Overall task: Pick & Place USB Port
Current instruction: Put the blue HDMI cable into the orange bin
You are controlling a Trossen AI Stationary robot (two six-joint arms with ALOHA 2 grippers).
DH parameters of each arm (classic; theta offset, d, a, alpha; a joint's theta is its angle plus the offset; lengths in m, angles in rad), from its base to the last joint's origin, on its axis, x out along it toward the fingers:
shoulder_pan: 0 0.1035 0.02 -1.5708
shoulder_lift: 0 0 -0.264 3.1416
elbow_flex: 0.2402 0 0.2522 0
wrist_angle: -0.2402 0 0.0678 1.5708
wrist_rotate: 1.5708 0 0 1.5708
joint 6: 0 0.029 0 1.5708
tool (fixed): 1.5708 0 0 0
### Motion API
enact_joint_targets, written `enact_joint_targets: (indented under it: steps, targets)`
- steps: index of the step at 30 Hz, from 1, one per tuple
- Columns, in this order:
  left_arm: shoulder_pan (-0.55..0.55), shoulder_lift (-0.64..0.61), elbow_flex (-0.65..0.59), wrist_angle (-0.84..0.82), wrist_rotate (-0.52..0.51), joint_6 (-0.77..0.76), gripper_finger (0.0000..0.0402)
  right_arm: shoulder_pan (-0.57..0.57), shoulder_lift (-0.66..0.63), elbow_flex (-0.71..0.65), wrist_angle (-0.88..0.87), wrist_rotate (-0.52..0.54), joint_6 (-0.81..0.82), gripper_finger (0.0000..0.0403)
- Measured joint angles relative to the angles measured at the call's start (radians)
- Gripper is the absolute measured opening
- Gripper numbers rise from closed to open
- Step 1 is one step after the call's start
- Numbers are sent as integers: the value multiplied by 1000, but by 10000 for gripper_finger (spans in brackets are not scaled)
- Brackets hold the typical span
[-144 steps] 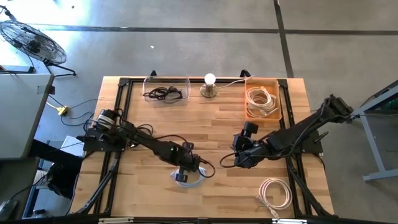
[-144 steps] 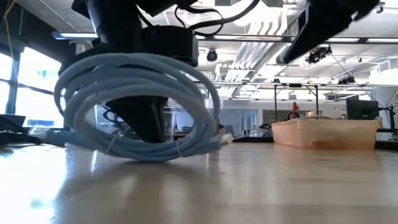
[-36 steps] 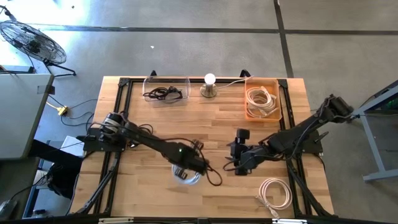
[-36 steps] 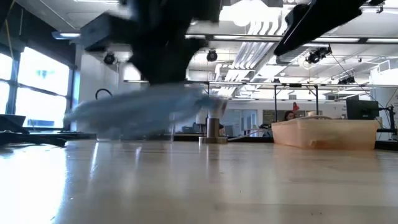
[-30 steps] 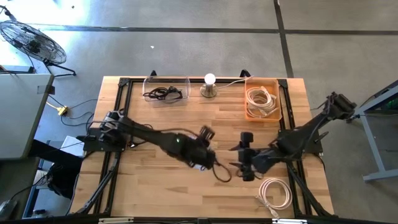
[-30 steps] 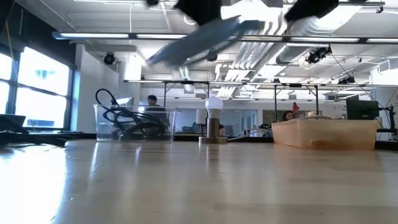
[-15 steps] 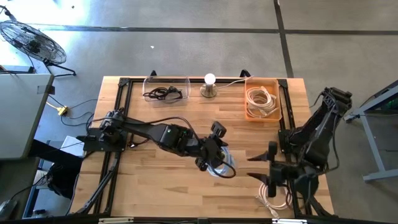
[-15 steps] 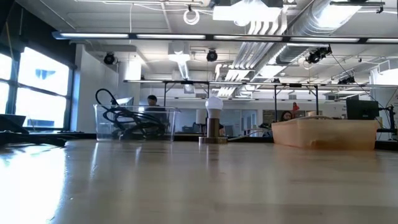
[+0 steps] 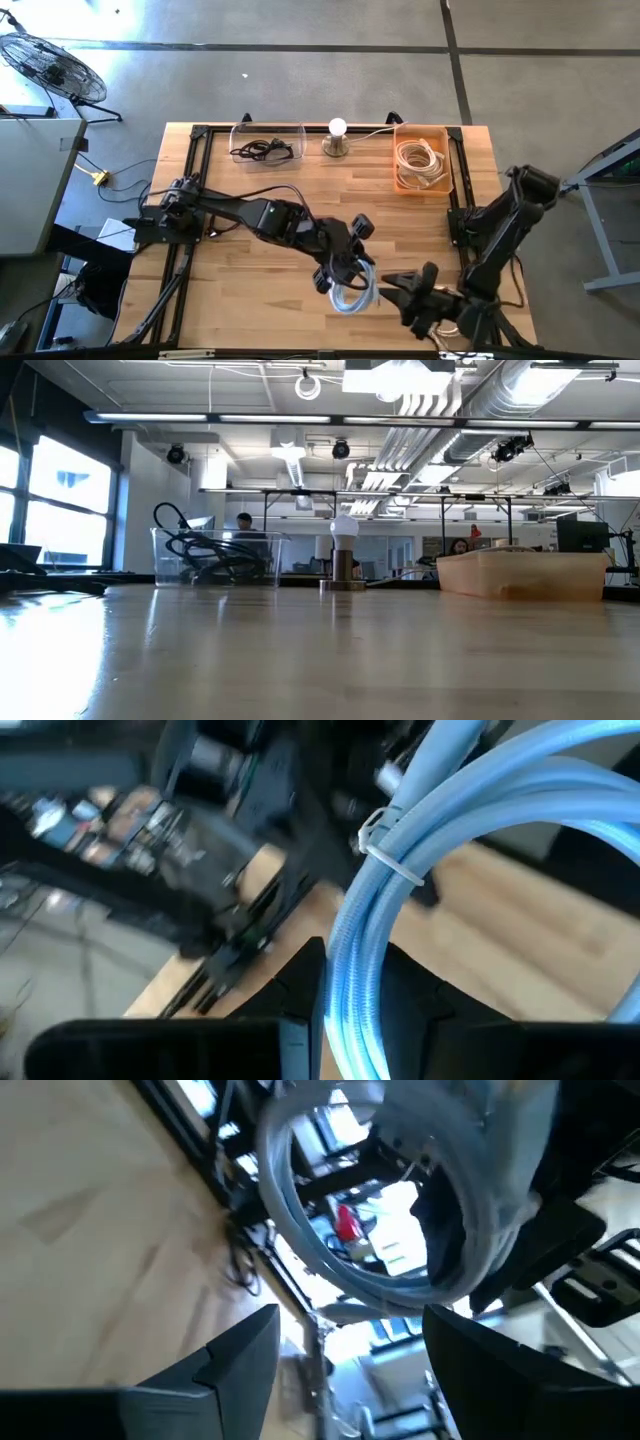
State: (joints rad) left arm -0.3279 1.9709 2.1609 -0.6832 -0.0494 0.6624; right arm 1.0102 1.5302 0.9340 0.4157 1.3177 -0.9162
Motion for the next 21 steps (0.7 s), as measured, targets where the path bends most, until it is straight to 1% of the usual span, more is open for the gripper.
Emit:
enact_joint_targets:
  steps: [2, 4, 6, 11, 15, 21]
  targets:
    - [-6, 0, 0, 33, 66, -1, 59, -14, 32, 0, 67, -2, -49, 238]
    - [-21, 0, 0, 79, 119, 1, 59, -23, 58, 0, 97, -9, -81, 238]
    - [-47, 0, 0, 128, 137, 33, 59, -24, 79, 0, 113, -10, -105, 238]
    - [-111, 0, 0, 210, 112, 144, 59, -23, 115, 6, 175, -24, -187, 238]
    - [-142, 0, 0, 247, 46, 224, 59, -19, 125, 39, 181, -109, -223, 238]
    - [-136, 0, 0, 247, -27, 250, 59, -8, 158, 103, 181, -192, -329, 238]
